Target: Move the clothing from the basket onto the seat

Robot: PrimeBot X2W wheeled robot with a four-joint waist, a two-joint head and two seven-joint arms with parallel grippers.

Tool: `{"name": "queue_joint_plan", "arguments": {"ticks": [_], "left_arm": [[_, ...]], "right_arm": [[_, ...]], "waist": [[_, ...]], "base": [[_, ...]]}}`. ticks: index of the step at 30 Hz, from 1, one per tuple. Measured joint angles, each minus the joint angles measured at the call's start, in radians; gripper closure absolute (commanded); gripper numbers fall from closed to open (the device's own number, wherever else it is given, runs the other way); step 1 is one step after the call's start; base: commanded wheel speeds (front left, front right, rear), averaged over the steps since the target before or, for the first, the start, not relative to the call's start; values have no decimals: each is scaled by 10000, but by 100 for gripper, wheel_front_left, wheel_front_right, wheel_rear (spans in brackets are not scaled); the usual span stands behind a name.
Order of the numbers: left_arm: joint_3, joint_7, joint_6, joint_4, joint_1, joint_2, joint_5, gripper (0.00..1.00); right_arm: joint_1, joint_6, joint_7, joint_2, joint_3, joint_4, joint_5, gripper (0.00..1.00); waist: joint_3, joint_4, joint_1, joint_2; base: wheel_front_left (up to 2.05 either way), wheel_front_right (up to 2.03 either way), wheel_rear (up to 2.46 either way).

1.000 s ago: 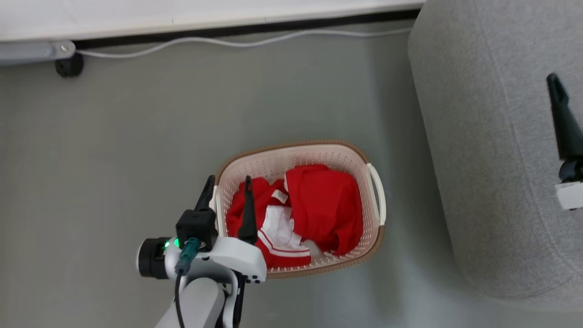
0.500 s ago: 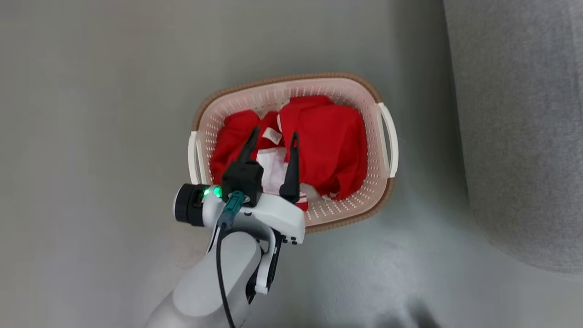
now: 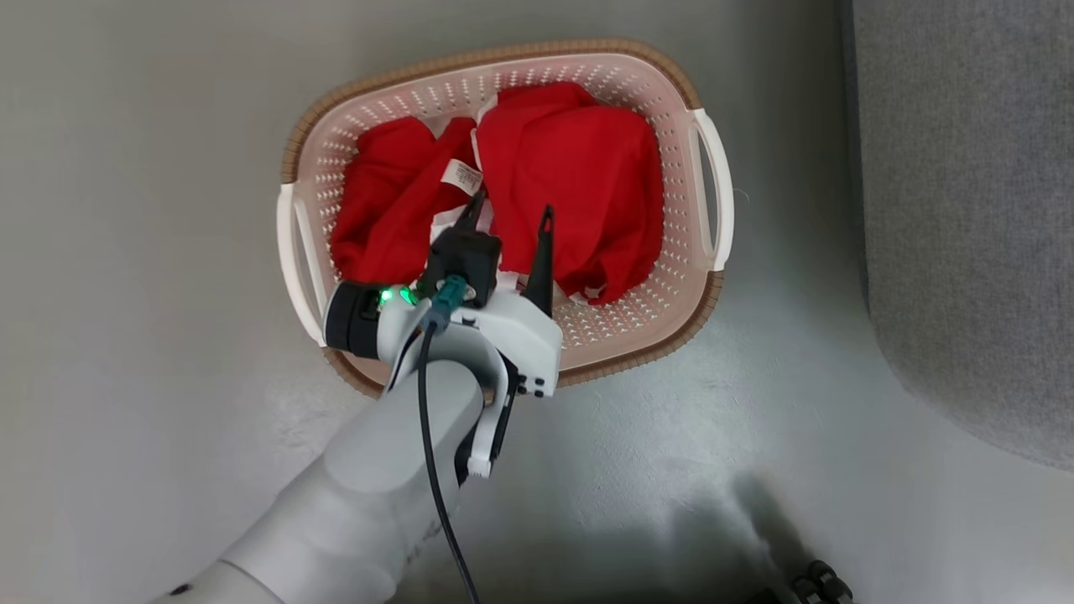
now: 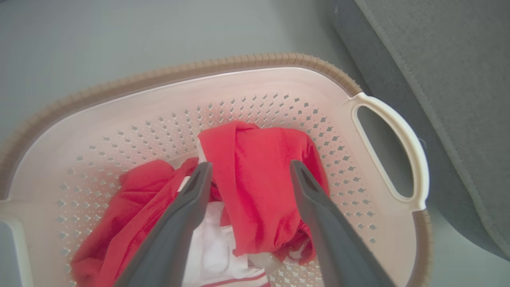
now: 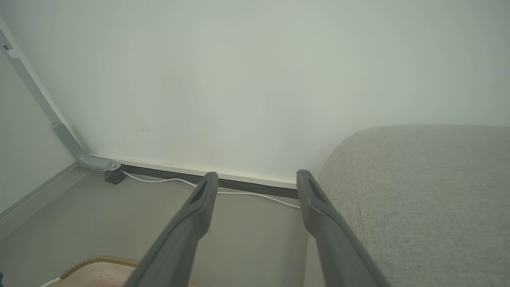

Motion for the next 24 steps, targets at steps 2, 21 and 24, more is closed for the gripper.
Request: {"name": "queue_joint_plan", "arguments": {"ticks": [2,21,24], "left_arm": [[-104,-2,-19,282,-283,-10,-238,0],[-54,-27,251,1921,-1581,12,-2445,0],[-12,-27,-94,1891,-1698,25,-2715,5]], "right_arm": [[-106,0,-2,-13,44,-88,0,0],[-765,0,-15,196,481,-686,0,0],[-833,0,-48,244,537,-686,-10,0]], "waist": [[161,-93,0,0],[1224,-959,0,0],[1260,-1017,0,0]], "base": [[0,0,0],[0,0,0],[0,0,0]]}}
